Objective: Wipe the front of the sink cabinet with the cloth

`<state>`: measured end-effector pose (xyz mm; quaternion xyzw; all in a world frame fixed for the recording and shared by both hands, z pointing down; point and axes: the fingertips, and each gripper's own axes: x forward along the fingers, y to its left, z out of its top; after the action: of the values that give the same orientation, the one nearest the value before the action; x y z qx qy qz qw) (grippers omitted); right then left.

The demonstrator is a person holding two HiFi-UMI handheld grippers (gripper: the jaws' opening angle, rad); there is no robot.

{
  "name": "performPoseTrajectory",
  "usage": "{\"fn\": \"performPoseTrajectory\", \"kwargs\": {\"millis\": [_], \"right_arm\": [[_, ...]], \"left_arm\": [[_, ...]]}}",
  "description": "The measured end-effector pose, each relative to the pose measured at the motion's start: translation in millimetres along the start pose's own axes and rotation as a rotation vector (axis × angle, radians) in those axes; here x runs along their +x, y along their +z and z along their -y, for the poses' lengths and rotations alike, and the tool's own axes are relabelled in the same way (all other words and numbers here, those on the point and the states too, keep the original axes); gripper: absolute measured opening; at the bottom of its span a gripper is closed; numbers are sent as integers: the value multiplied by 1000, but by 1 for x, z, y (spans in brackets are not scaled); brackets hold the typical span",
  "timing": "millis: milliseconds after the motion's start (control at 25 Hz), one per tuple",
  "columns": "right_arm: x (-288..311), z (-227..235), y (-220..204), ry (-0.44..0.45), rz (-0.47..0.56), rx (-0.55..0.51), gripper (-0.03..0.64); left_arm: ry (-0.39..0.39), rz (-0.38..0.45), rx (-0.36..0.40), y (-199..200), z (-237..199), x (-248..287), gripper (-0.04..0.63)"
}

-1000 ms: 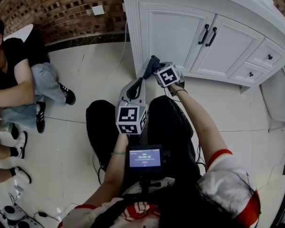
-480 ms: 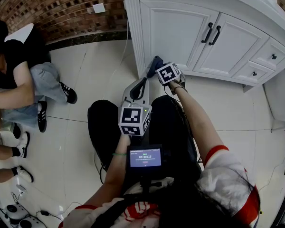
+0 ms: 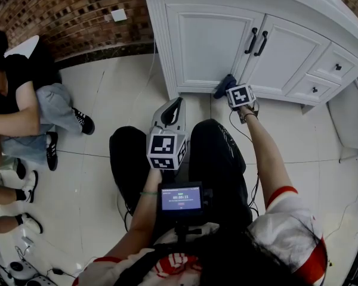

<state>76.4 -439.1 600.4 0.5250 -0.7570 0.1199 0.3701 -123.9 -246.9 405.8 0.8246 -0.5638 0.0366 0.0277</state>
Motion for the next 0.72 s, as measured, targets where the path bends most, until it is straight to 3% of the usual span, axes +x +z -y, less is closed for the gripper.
{"fn": "performPoseTrajectory", "kwargs": {"millis": [120, 360, 720], "right_arm": [[-12, 26, -7, -28, 16, 34, 107], [-57, 66, -8, 44, 103, 110, 109], [-194, 207, 62, -157, 350, 201, 107]], "left_arm": [[-13, 0, 12, 4, 7, 3, 32], [-44, 7, 33, 14, 23, 9, 32], [-122, 31, 52, 30, 70, 23, 32]]}}
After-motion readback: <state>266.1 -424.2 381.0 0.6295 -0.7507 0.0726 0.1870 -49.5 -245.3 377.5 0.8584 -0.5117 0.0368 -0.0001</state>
